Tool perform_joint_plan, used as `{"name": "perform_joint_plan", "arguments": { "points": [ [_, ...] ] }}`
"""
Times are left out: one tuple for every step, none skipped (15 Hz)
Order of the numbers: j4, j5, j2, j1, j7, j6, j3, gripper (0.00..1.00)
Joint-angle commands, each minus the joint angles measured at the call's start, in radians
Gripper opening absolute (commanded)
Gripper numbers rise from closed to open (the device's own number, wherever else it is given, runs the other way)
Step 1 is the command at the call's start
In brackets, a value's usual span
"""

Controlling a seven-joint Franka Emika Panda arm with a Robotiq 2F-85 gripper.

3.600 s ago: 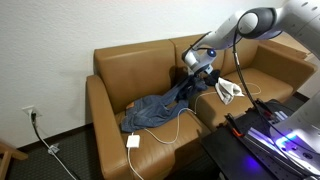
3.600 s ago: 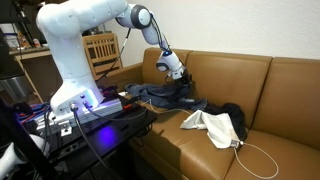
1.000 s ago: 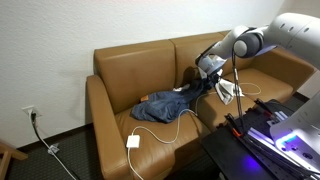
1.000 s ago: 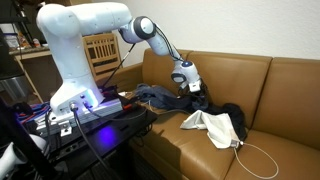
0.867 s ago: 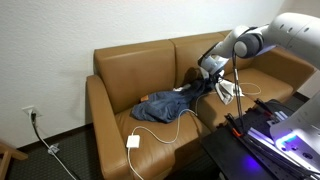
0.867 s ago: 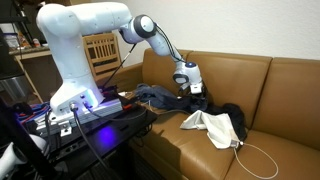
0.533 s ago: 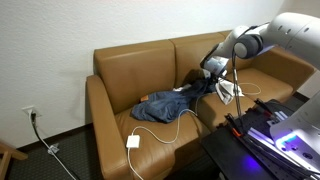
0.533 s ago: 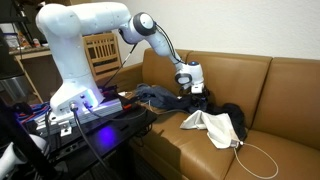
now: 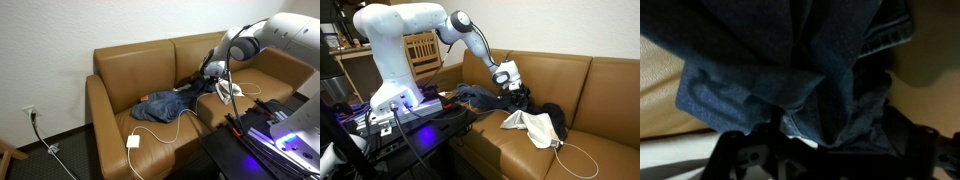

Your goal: Spread the jeans on the couch

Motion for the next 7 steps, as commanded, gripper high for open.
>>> {"name": "perform_joint_plan", "arguments": {
  "points": [
    [-0.173, -0.084, -0.009, 0.163, 0.181, 0.081, -0.136, 1.00],
    [-0.214, -0.106, -0.007, 0.212, 0.227, 0.084, -0.180, 1.00],
    [-0.256, -0.127, -0.004, 0.261, 0.265, 0.084, -0.222, 1.00],
    [-0.277, -0.135, -0.003, 0.284, 0.291, 0.119, -0.235, 1.00],
    [-0.296, -0.140, -0.005, 0.305, 0.315, 0.138, -0.249, 1.00],
    [-0.236, -0.162, -0.013, 0.241, 0.295, 0.100, -0.205, 1.00],
    [-0.259, -0.161, -0.012, 0.269, 0.313, 0.114, -0.223, 1.00]
  ]
}}
